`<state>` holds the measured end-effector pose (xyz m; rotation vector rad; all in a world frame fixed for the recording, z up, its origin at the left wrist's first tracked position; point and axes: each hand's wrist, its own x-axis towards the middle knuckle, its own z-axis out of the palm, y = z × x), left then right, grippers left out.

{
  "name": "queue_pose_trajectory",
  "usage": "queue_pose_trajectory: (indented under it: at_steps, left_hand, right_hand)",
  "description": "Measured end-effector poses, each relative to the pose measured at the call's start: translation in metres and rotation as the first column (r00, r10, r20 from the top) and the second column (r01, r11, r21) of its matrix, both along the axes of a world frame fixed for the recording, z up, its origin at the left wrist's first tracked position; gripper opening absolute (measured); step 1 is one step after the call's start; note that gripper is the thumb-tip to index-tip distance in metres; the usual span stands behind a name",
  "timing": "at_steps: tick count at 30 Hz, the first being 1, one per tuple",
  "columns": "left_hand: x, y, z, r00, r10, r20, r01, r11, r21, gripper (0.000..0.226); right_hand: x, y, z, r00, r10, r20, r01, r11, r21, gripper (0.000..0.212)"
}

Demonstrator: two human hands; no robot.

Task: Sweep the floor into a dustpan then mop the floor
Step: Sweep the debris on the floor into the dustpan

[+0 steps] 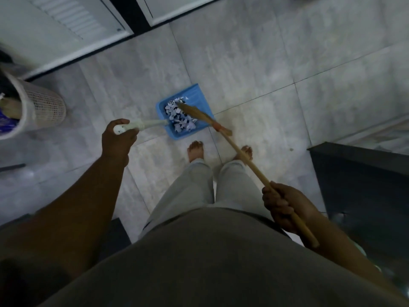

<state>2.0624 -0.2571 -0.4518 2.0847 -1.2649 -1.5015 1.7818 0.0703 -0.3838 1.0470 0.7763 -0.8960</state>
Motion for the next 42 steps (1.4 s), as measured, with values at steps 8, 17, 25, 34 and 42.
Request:
queue_pose_trajectory:
  at_steps: [8, 17, 25, 34, 42]
  left_hand:
    - [0.038, 0.001, 0.009, 0.987, 0.154, -0.040, -0.153, 0.988, 0.025, 0.029]
    - [0.104, 0.020, 0.016, 0.953, 0.301, 0.024, -0.301, 0.953, 0.021, 0.037]
    - [0.127, 0.039, 0.011, 0.901, 0.432, 0.043, -0.433, 0.901, 0.035, 0.040]
    - [0.138, 0.040, 0.004, 0.816, 0.577, -0.017, -0.574, 0.815, 0.081, 0.039]
    - [0.172, 0.053, 0.001, 0.654, 0.753, -0.070, -0.751, 0.658, 0.055, 0.032]
  right_hand:
    - [-0.041, -0.061, 0.014, 0.956, 0.191, -0.222, -0.181, 0.981, 0.065, 0.036]
    - [-0.054, -0.183, -0.047, 0.855, 0.253, -0.452, -0.256, 0.965, 0.056, 0.039]
    - [0.022, -0.167, -0.074, 0.786, 0.550, -0.283, -0.532, 0.834, 0.144, 0.036]
    - [-0.008, -0.185, -0.022, 0.702, 0.639, -0.314, -0.650, 0.755, 0.085, 0.038]
    - [-0.018, -0.340, -0.063, 0.710, 0.521, -0.473, -0.576, 0.817, 0.035, 0.039]
